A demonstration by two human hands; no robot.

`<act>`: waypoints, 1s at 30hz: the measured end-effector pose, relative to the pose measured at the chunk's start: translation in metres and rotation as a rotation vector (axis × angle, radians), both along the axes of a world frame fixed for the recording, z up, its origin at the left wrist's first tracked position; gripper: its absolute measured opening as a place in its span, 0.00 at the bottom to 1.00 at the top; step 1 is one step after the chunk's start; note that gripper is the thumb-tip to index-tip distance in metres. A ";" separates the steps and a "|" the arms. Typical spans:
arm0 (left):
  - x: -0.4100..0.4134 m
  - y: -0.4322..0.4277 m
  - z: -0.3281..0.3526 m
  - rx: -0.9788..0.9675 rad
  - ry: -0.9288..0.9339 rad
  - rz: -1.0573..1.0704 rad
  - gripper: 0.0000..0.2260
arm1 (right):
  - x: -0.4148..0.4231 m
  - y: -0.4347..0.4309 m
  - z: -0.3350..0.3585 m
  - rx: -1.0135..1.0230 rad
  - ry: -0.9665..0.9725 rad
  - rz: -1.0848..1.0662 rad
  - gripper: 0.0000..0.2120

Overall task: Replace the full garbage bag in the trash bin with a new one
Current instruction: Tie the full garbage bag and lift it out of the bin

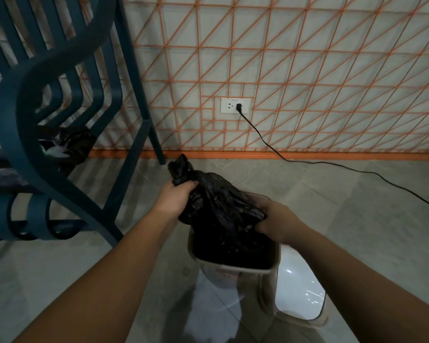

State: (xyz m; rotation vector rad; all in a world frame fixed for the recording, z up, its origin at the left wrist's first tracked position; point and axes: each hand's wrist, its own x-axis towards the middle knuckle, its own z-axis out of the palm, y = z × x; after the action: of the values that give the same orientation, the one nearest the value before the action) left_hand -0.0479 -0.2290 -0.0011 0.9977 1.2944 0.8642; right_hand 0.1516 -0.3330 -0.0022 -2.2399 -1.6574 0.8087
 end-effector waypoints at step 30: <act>-0.010 -0.006 0.015 0.006 -0.016 0.064 0.06 | 0.020 0.011 0.056 0.589 1.531 -0.684 0.13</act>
State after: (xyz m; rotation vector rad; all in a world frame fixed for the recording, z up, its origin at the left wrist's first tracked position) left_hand -0.0579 -0.2350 0.0139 0.9563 1.3163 0.9235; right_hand 0.1717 -0.3222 0.0536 -0.9596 -0.2628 1.1107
